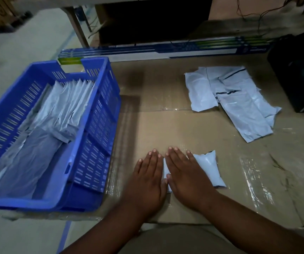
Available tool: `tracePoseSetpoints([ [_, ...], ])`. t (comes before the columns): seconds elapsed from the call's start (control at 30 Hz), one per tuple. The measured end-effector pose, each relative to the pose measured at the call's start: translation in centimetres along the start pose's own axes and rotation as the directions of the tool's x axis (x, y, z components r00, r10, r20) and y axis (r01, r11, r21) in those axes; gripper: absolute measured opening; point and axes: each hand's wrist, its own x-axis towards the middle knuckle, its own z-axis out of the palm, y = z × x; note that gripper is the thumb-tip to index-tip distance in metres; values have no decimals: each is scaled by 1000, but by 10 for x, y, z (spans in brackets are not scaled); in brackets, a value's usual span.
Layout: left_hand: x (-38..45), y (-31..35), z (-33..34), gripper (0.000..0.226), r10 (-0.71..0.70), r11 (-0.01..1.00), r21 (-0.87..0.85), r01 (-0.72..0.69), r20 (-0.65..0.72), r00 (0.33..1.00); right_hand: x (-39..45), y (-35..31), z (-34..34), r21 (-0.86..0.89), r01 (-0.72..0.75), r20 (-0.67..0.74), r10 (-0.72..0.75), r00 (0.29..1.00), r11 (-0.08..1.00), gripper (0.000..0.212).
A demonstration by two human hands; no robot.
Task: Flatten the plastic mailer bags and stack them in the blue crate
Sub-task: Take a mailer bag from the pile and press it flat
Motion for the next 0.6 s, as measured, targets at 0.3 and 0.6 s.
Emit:
tracePoseSetpoints([
  [0.3,2,2,-3,71,-16,1000,11,15,18,1000,5,1,0,31,-22,47,20,999,999,71],
  [0.6,2,3,-6,72,-33,999,22,31,52,998,5,1,-6,69,-18,34,16,999,997,68],
])
